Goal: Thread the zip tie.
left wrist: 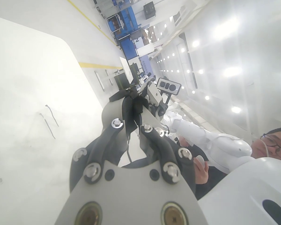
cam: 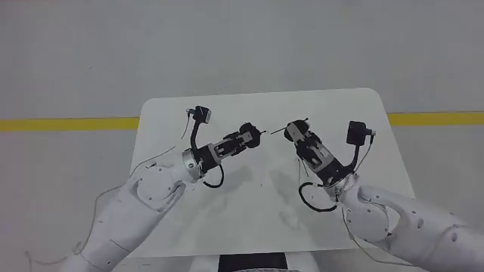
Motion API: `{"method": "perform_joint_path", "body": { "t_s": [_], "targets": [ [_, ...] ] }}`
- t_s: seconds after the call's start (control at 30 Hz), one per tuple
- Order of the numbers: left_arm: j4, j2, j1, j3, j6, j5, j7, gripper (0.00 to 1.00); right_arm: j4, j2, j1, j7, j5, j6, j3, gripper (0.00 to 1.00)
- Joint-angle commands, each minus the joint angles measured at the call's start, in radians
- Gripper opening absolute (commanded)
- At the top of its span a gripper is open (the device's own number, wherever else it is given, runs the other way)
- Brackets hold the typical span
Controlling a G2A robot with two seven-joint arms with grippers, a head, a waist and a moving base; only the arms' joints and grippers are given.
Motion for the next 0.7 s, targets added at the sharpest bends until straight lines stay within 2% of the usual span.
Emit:
{"method": "perform_joint_path", "body": {
  "t_s": [0.0, 0.23, 0.67],
  "targets": [
    [0.0, 0.0, 0.0, 0.0, 0.0, 0.0, 0.0, 0.0, -0.001, -0.002, -0.002, 0.006, -0.003, 0.002, 0.007, 0.0],
    [0.0, 0.0, 0.0, 0.0, 0.0, 0.0, 0.0, 0.0, 0.002, -0.024, -0.039, 0.019, -0.038, 0.038, 0.065, 0.0],
    [0.0, 0.0, 0.0, 0.0, 0.0, 0.0, 0.0, 0.0, 0.021, -0.073, -0.099, 0.099, -0.058, 0.052, 0.154, 0.0]
  ]
}}
